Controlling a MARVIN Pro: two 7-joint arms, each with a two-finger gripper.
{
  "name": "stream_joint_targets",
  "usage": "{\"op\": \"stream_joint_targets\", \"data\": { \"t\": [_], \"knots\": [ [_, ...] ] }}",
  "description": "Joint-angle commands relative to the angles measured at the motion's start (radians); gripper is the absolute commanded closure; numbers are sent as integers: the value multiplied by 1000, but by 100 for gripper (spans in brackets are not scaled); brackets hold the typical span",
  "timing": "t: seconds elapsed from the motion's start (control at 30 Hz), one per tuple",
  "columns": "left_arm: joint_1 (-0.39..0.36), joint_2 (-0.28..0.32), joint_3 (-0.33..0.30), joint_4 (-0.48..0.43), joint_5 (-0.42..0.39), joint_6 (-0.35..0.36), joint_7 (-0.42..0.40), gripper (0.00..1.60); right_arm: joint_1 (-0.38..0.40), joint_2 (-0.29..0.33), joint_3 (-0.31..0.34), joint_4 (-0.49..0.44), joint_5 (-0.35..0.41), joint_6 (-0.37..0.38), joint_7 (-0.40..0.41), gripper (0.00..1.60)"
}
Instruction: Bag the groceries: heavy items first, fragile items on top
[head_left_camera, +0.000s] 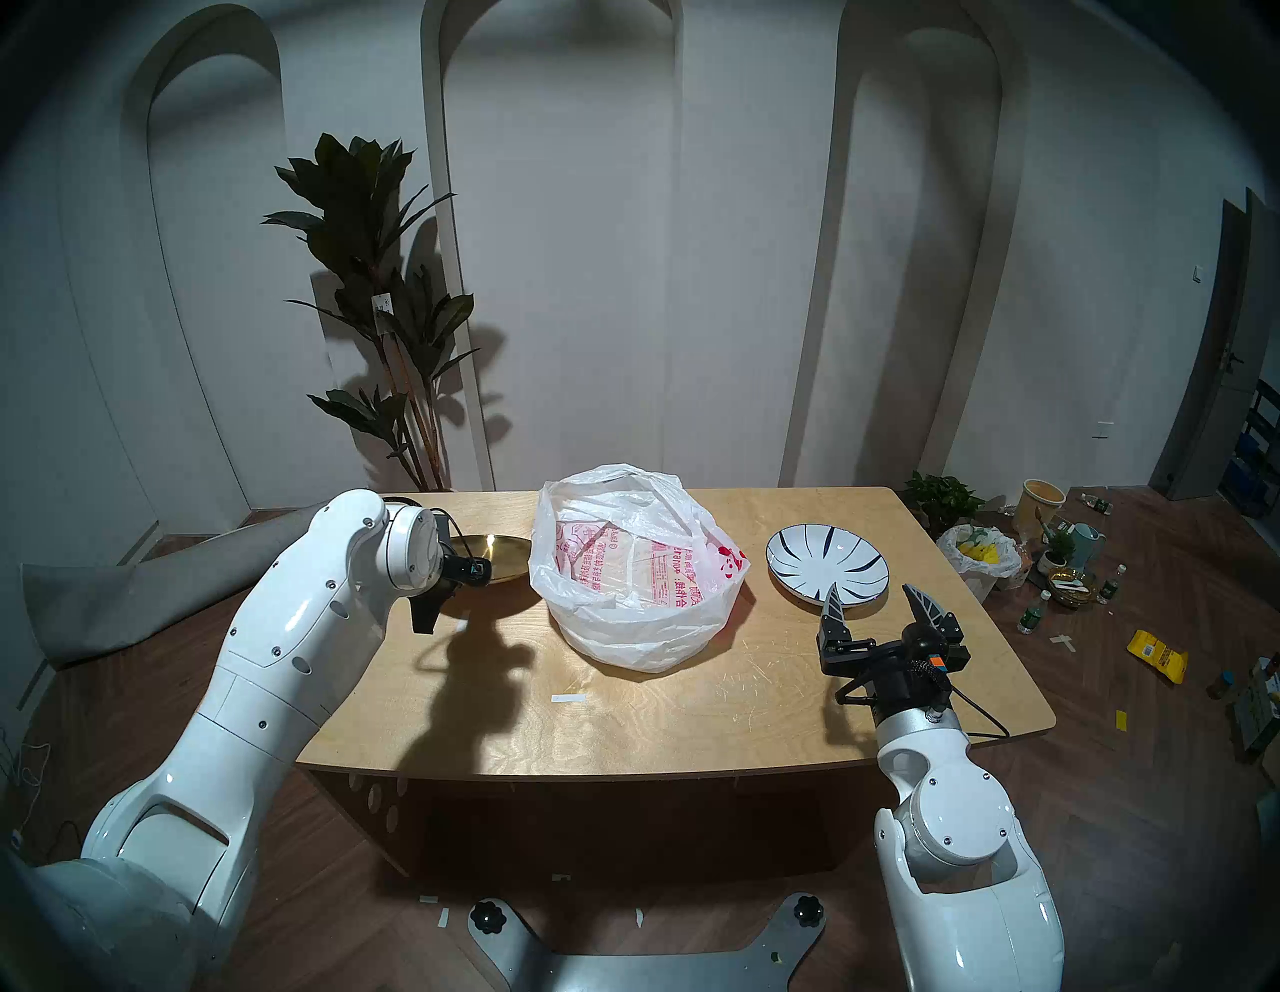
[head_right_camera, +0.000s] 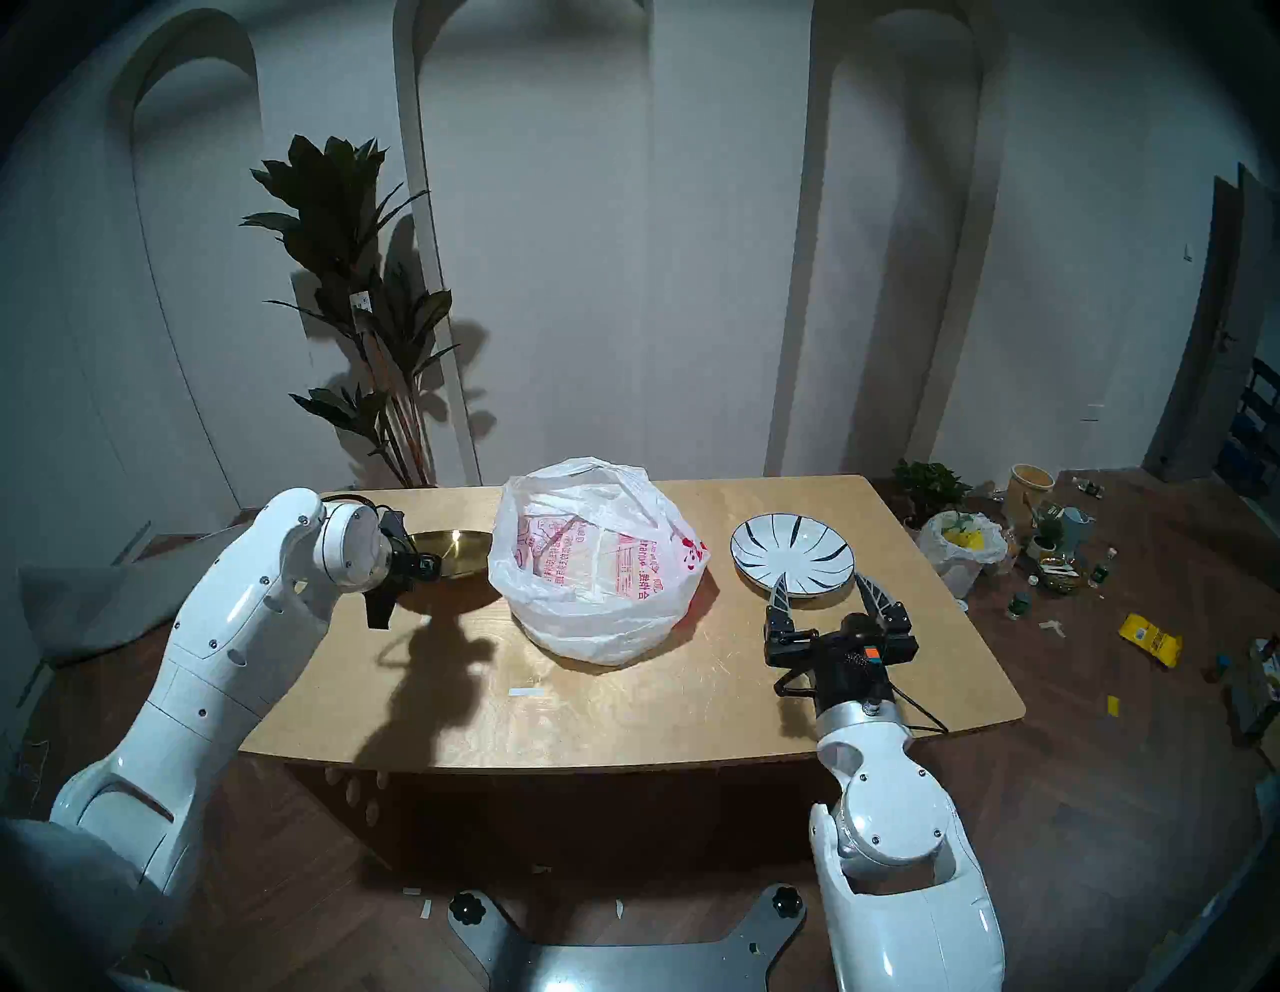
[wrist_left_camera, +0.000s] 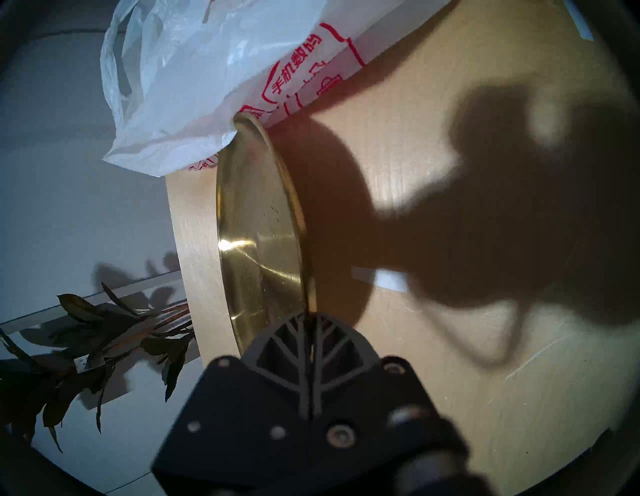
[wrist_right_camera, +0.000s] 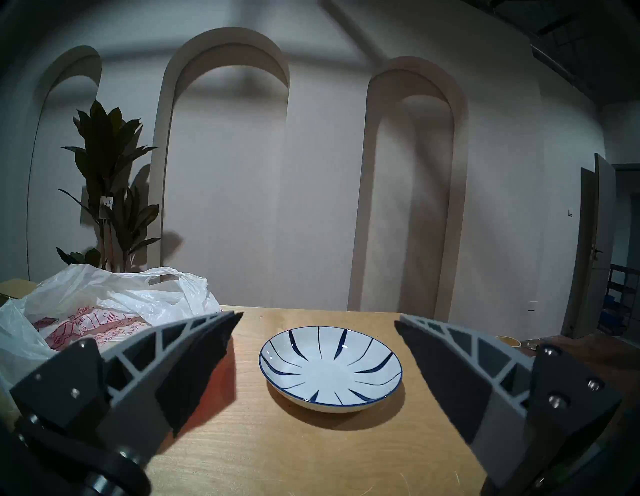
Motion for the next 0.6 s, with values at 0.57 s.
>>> {"op": "stream_joint_targets", "data": {
  "t": [0.57],
  "knots": [
    [3,59,-73,-114,-1,40,9,160,2,0,0,-25,3,-4,3,0]
  ]
}}
